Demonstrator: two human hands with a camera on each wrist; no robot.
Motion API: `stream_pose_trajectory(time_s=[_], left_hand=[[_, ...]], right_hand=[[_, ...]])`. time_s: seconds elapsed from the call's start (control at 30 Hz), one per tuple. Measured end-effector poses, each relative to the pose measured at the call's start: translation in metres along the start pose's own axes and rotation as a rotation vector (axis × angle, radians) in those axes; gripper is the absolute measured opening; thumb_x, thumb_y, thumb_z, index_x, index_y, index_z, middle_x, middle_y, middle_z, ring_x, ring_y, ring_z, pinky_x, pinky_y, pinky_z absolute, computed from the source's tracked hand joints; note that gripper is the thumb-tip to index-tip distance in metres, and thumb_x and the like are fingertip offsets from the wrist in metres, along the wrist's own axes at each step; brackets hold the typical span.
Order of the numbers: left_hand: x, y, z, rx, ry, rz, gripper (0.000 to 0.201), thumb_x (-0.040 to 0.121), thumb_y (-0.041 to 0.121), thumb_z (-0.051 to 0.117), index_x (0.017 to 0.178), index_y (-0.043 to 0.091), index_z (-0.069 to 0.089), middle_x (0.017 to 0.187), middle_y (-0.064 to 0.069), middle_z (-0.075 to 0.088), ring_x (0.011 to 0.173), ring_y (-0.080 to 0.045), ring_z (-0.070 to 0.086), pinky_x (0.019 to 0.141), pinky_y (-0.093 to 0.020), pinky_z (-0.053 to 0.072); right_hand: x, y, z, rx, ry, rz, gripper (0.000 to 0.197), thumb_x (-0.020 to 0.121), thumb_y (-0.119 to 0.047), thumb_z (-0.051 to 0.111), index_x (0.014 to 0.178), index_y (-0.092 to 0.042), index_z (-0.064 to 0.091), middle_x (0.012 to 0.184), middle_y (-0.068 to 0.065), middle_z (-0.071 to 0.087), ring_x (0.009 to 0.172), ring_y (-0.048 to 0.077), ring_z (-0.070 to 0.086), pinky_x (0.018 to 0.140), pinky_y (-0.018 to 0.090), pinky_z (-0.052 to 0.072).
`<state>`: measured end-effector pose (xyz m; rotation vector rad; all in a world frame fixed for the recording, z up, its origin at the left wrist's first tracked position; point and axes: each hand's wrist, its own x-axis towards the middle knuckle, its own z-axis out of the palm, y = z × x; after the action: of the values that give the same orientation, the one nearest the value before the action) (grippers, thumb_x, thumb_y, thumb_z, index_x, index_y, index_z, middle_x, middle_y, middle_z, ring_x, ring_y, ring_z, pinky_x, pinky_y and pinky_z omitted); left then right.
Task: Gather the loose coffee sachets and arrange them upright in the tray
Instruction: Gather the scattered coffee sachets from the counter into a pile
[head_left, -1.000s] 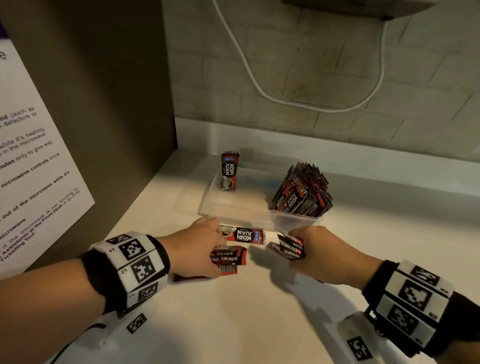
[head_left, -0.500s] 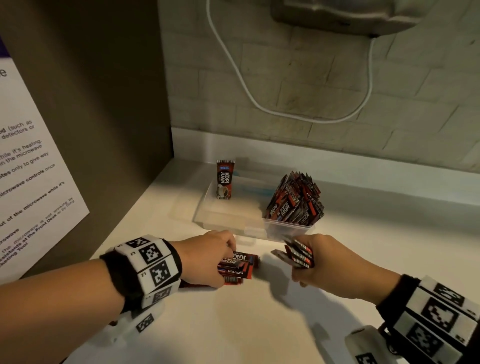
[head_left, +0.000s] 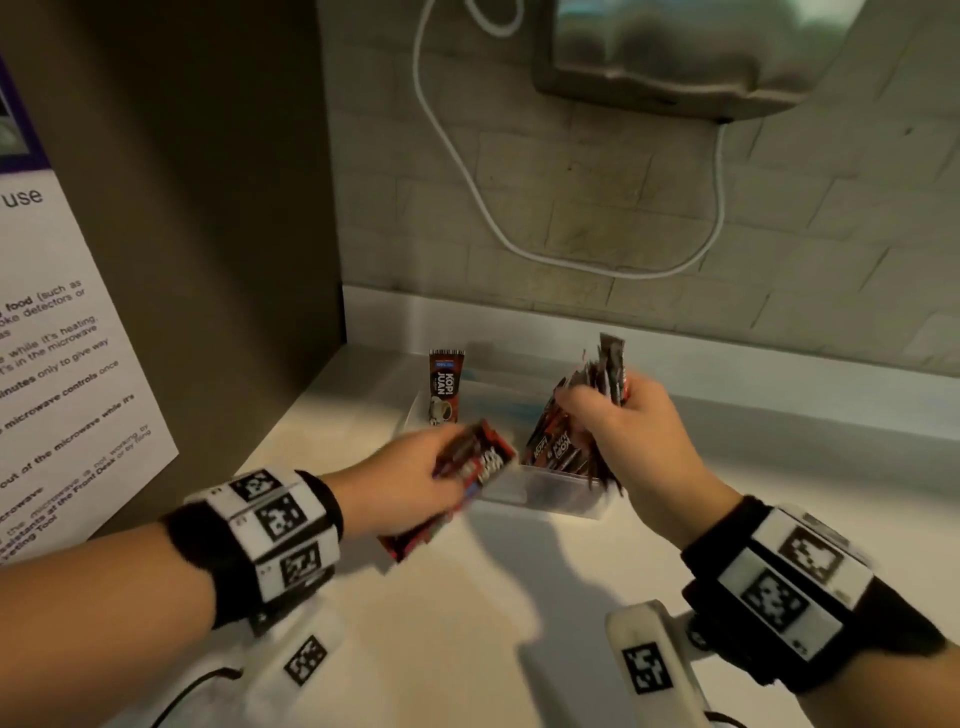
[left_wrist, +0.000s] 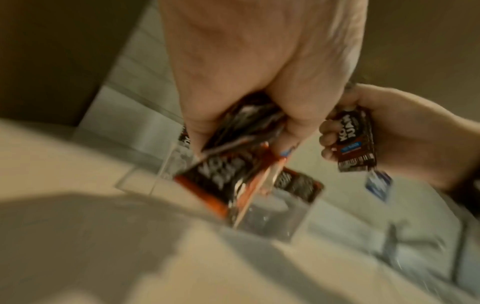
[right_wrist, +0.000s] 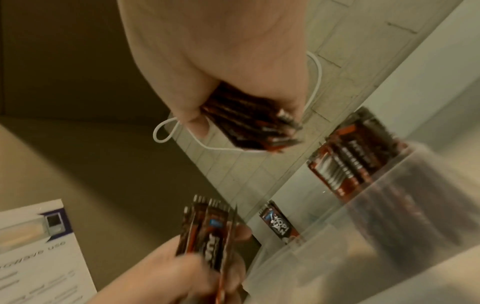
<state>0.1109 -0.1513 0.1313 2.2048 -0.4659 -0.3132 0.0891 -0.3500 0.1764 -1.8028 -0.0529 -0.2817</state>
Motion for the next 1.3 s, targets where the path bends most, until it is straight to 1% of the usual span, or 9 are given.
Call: stream_pose_trajectory(time_s=[0.13,0.27,0.4,0.5,0.67,0.77,0.9,1.07,1.3], left_hand=[[0.031,0.007,-0.014,-0.386,0.301,-0.116,0.012,0.096,0.021,0.051,0.085,0.017,0.053,0.064,-0.002,0.049,0.046,-0.013,0.041,0.042,-0.021,0.032],[0.057,0.011,-0.022,-0.560,0.391,-0.199,0.035,0.082,0.044,0.069,0.096,0.013,0.061,0.067,-0.002,0.049,0.049,-0.014,0.041,0.042,-0.021,0.031],[0.073,0.008,-0.032,-0.736,0.417,-0.230,0.039,0.079,0.028,0.063,0.110,0.005,0.055,0.083,-0.008,0.057,0.067,-0.021,0.054,0.056,-0.028,0.043],[0.079,0.008,-0.037,-0.781,0.466,-0.212,0.008,0.087,0.016,0.049,0.093,0.010,0.048,0.075,-0.008,0.048,0.061,-0.021,0.048,0.055,-0.027,0.040],[0.091,0.005,-0.023,-0.656,0.396,-0.107,0.027,0.094,0.007,0.049,0.115,0.019,0.039,0.101,-0.016,0.052,0.092,-0.032,0.054,0.078,-0.043,0.048],[0.097,0.005,-0.009,-0.619,0.336,-0.058,0.032,0.096,0.006,0.048,0.120,0.023,0.034,0.099,-0.011,0.050,0.090,-0.027,0.052,0.067,-0.034,0.046],[0.105,0.007,0.004,-0.515,0.299,-0.079,0.044,0.094,0.003,0.045,0.133,0.019,0.031,0.098,-0.004,0.051,0.089,-0.016,0.052,0.079,-0.030,0.042],[0.114,0.006,0.015,-0.464,0.208,-0.214,0.049,0.098,0.018,0.045,0.143,0.024,0.028,0.128,-0.013,0.050,0.117,-0.028,0.050,0.103,-0.043,0.042],[0.112,0.004,0.010,-0.843,-0.011,-0.411,0.025,0.088,0.008,0.038,0.105,0.005,0.057,0.078,-0.011,0.058,0.066,-0.023,0.054,0.058,-0.031,0.046]], right_hand=[[0.023,-0.005,0.029,0.127,0.116,-0.069,0.021,0.091,-0.025,0.058,0.075,-0.014,0.050,0.069,0.004,0.051,0.065,0.017,0.048,0.065,0.036,0.042],[0.041,0.005,0.058,0.090,0.143,-0.106,0.007,0.095,-0.027,0.055,0.097,-0.022,0.052,0.082,-0.014,0.058,0.076,0.001,0.056,0.073,0.019,0.043],[0.058,0.031,0.077,-0.196,0.116,-0.008,0.046,0.091,-0.049,0.052,0.128,-0.024,0.045,0.123,0.004,0.059,0.117,0.025,0.054,0.100,0.042,0.043],[0.065,0.044,0.084,-0.318,0.009,0.035,0.038,0.091,-0.041,0.055,0.122,-0.022,0.048,0.119,0.010,0.059,0.109,0.029,0.057,0.095,0.046,0.048],[0.062,0.060,0.079,-0.532,-0.110,0.103,0.031,0.086,-0.015,0.065,0.117,-0.012,0.059,0.110,0.009,0.065,0.104,0.025,0.061,0.088,0.031,0.049],[0.057,0.060,0.071,-0.650,-0.120,0.076,0.023,0.083,-0.015,0.067,0.105,-0.008,0.064,0.094,0.007,0.065,0.091,0.022,0.061,0.075,0.026,0.045],[0.056,0.062,0.067,-0.765,-0.110,0.045,0.015,0.081,-0.019,0.068,0.095,-0.013,0.065,0.086,0.004,0.065,0.080,0.021,0.061,0.070,0.028,0.048],[0.051,0.059,0.064,-0.677,-0.071,0.066,0.012,0.079,-0.021,0.069,0.087,-0.012,0.066,0.083,0.005,0.068,0.078,0.021,0.065,0.071,0.028,0.053],[0.049,0.060,0.065,-0.568,0.039,0.144,0.045,0.074,-0.011,0.072,0.114,-0.009,0.051,0.099,0.007,0.065,0.093,0.025,0.064,0.076,0.031,0.052]])
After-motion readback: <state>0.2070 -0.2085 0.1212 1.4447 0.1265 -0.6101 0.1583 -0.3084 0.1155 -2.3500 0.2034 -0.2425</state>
